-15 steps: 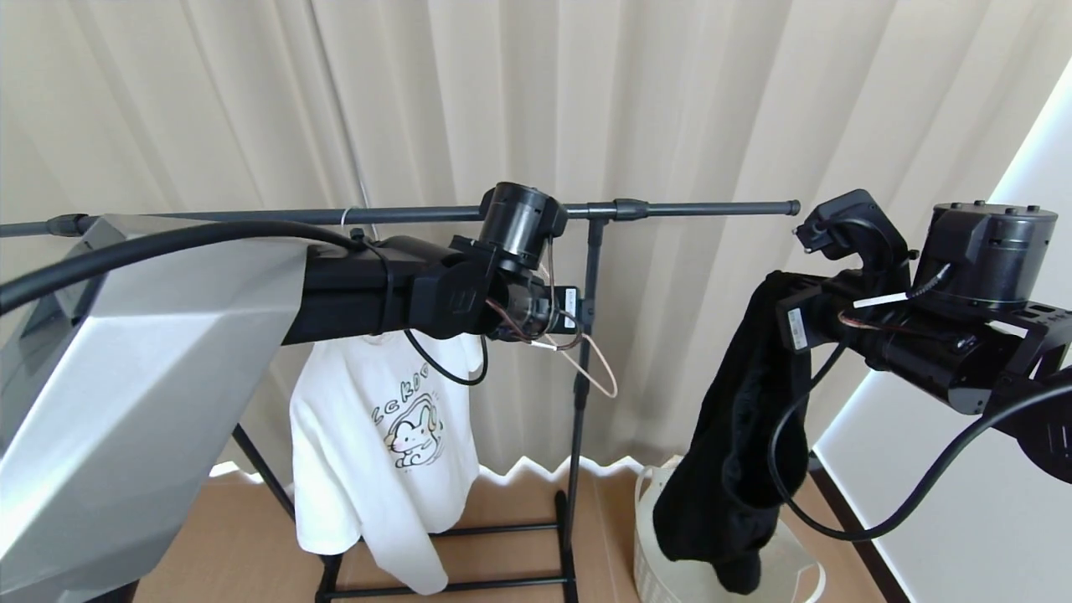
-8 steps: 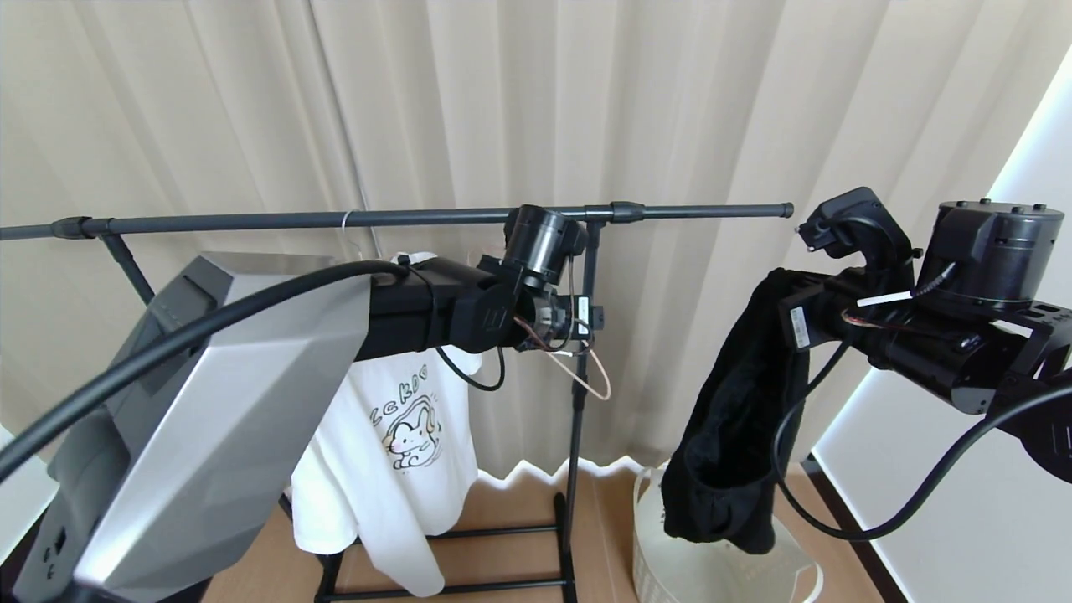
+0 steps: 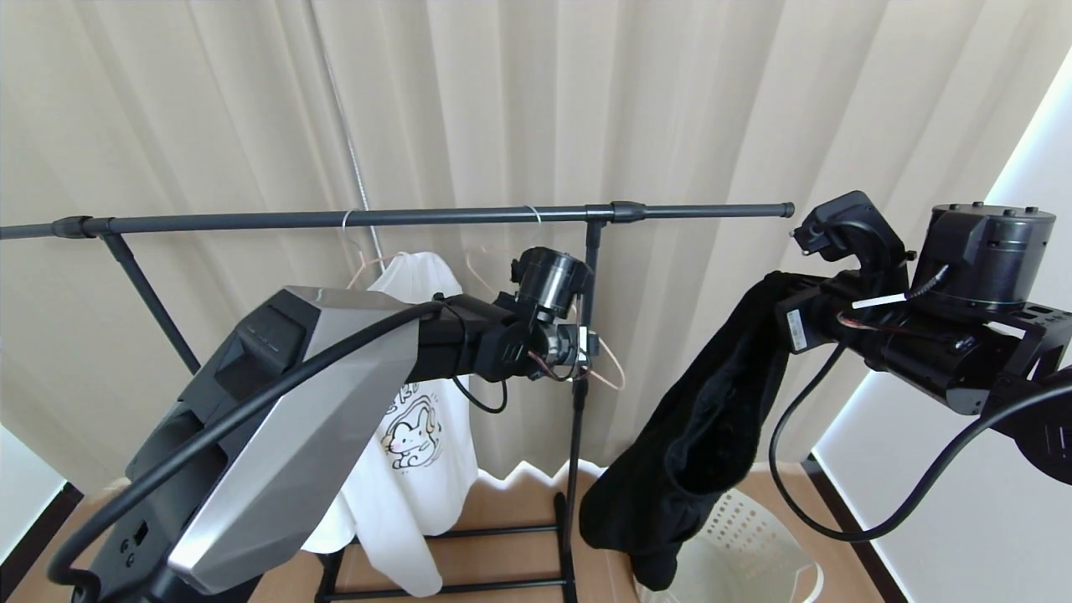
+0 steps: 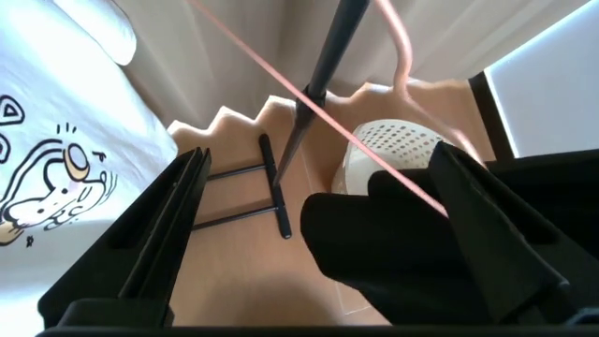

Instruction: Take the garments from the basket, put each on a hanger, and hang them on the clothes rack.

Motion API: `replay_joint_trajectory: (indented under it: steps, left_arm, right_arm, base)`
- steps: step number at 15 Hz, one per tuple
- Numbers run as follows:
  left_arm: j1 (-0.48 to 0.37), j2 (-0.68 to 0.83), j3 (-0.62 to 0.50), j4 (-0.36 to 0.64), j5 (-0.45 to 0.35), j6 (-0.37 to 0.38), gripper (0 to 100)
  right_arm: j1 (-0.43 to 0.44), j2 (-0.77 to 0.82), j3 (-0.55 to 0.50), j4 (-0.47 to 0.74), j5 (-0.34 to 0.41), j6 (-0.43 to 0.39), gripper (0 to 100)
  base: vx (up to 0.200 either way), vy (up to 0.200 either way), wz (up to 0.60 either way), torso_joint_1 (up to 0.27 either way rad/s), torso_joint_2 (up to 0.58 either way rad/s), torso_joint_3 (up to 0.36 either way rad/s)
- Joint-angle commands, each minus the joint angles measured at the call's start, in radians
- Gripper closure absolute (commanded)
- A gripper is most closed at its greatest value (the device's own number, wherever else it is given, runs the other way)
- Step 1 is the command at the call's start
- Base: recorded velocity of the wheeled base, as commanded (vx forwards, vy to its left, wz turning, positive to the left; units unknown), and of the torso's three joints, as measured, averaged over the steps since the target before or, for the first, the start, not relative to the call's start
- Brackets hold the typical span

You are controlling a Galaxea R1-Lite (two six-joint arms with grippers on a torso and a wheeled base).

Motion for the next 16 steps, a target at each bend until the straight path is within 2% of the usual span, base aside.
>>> replay_joint_trajectory:
  steps: [1,2,5,7,8,9,11,13,16]
  left_arm:
    - [0.000,0.005,0.001,0.001,0.005,0.000,0]
    - [0.002,-0.009,0.001,0.001,0.022,-0.006,0]
    - [0.002,-0.065,0.001,-0.007,0.008,-0.029,0]
    - [0.002,-0.052,0.001,-0.084,0.006,-0.023,0]
    - [0.002,-0.052,0.001,-0.084,0.006,-0.023,0]
    - [0.002,-0.018,0.001,-0.150,0.006,-0.020,0]
    - [0.002,0.009,0.001,-0.187,0.006,-0.010,0]
    - [0.017,0.064,0.001,-0.315,0.006,0.020,0]
    - [0.045,0.078,0.001,-0.343,0.020,0.049,0]
  right_arm:
    - [0.001,0.002,0.000,-0.001,0.001,-0.001,100]
    - [0.001,0.002,0.000,-0.001,-0.001,-0.001,100]
    - [0.001,0.001,0.000,-0.001,-0.001,-0.001,100]
    - [0.001,0.002,0.002,-0.001,-0.001,-0.001,100]
    - [0.001,0.002,0.002,-0.001,-0.001,-0.001,100]
    - [0.001,0.004,0.002,-0.001,0.001,-0.001,100]
    - [0.001,0.005,0.000,-0.001,0.001,-0.001,100]
    - [0.001,0.013,0.000,-0.001,0.001,-0.001,100]
    - [0.001,0.024,0.000,-0.001,0.001,-0.001,100]
  base:
    - [0.000,0.000,0.00,0.000,0.00,0.000]
    - [0.000,0.000,0.00,0.000,0.00,0.000]
    - [0.000,0.000,0.00,0.000,0.00,0.000]
    - [0.000,0.000,0.00,0.000,0.00,0.000]
    - [0.000,0.000,0.00,0.000,0.00,0.000]
    - [0.000,0.000,0.00,0.000,0.00,0.000]
    - [0.000,0.000,0.00,0.000,0.00,0.000]
    - [0.000,0.000,0.00,0.000,0.00,0.000]
    - [0.000,0.000,0.00,0.000,0.00,0.000]
